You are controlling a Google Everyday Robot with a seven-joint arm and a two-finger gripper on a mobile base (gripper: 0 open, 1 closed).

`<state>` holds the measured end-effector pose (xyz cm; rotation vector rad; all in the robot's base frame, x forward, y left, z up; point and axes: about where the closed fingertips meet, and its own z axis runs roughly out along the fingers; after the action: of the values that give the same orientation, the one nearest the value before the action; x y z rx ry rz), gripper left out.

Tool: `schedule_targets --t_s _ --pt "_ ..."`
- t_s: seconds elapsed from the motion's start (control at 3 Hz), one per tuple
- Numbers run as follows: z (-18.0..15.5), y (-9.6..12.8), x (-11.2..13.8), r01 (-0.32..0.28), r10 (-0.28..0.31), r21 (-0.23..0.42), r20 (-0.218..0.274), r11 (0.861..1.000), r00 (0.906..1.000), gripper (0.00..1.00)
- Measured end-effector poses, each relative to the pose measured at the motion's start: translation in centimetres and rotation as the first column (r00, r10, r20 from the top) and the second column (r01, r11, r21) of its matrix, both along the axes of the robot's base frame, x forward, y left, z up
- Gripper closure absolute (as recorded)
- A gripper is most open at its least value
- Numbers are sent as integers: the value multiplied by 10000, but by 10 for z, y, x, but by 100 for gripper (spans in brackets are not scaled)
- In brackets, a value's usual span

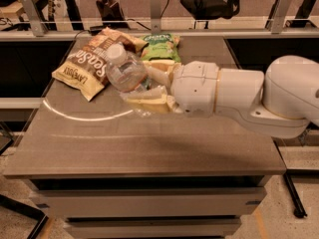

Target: Knock water bottle over

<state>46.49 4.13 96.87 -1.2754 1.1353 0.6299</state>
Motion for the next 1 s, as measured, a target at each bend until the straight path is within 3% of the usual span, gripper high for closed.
schedule_targets --t_s 0.33,0.67,1.0 --pt "1 -10 -1 -623 752 -874 1531 9942 9853 100" --pt "-5 -15 -5 -851 1456 -2125 2881 9734 9465 100" --pt "-11 -18 -9 -1175 2458 -3531 3449 9282 9059 100"
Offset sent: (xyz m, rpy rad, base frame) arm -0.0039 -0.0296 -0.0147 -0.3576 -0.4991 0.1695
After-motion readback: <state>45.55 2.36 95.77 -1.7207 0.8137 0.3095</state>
